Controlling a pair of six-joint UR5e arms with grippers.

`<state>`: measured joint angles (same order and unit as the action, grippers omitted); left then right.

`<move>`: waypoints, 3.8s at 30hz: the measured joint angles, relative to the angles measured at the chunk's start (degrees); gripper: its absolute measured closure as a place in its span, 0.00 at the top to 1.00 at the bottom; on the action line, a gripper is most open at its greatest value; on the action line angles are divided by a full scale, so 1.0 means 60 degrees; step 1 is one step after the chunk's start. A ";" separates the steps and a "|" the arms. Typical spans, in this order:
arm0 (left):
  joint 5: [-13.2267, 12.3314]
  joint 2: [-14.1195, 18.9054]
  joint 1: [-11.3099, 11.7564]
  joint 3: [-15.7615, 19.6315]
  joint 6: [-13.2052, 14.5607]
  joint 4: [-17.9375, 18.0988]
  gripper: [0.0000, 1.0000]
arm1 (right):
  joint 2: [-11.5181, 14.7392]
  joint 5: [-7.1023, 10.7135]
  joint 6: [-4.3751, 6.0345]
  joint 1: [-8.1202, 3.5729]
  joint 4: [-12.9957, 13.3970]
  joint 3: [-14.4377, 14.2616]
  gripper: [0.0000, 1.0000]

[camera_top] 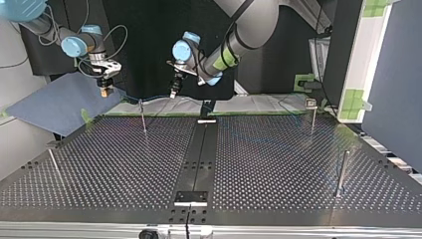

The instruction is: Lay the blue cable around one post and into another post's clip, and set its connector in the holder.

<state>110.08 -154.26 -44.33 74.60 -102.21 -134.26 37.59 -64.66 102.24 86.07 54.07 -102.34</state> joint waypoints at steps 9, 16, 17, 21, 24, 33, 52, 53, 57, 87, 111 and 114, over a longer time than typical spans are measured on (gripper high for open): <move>0.0020 0.0004 0.0006 0.0000 -0.0001 0.0011 0.00 | -0.0043 0.0056 0.0049 -0.0196 -0.0127 0.0061 0.00; 0.0008 0.0007 -0.0010 -0.0003 0.0002 0.0021 0.00 | -0.0049 -0.0101 0.0166 -0.0361 -0.0102 0.0067 0.00; 0.0009 0.0008 -0.0004 -0.0003 0.0001 0.0025 0.00 | -0.0052 -0.0109 0.0176 -0.0374 -0.0093 0.0067 0.00; -0.0057 0.0002 0.0047 0.0000 0.0000 0.0098 0.00 | -0.0049 -0.0112 0.0178 -0.0403 -0.0078 0.0071 0.00; -0.0215 0.0001 0.0053 0.0002 -0.0001 0.0150 0.00 | -0.0046 -0.0112 0.0176 -0.0413 -0.0073 0.0075 0.00; -0.0452 -0.0001 -0.0007 -0.0075 -0.0001 0.0195 0.00 | -0.0045 -0.0076 0.0176 -0.0367 -0.0071 0.0185 0.00; -0.0473 -0.0477 0.0060 -0.0858 -0.0095 -0.0361 0.00 | -0.0053 -0.0073 0.0334 -0.0406 0.0007 0.0273 0.00; -0.0475 -0.0480 0.0071 -0.0905 -0.0110 -0.0389 0.00 | -0.0052 -0.0070 0.0335 -0.0404 0.0012 0.0272 0.00; -0.0491 -0.0482 0.0121 -0.1101 -0.0141 -0.0500 0.00 | -0.0052 -0.0066 0.0342 -0.0398 0.0033 0.0275 0.00; -0.0446 -0.0486 0.0335 -0.1091 0.0025 -0.0768 0.00 | -0.0059 -0.0103 0.0351 -0.0391 0.0094 0.0296 0.00; -0.0470 -0.0485 0.0274 -0.1128 0.0077 -0.0784 0.00 | -0.0058 -0.0121 0.0350 -0.0275 0.0095 0.0407 0.00; -0.0479 -0.0486 0.0306 -0.1161 0.0074 -0.0784 0.00 | -0.0059 -0.0123 0.0351 -0.0275 0.0100 0.0407 0.00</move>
<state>107.21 -157.18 -42.49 67.63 -101.77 -138.97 37.23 -65.40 104.34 84.42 54.66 -99.90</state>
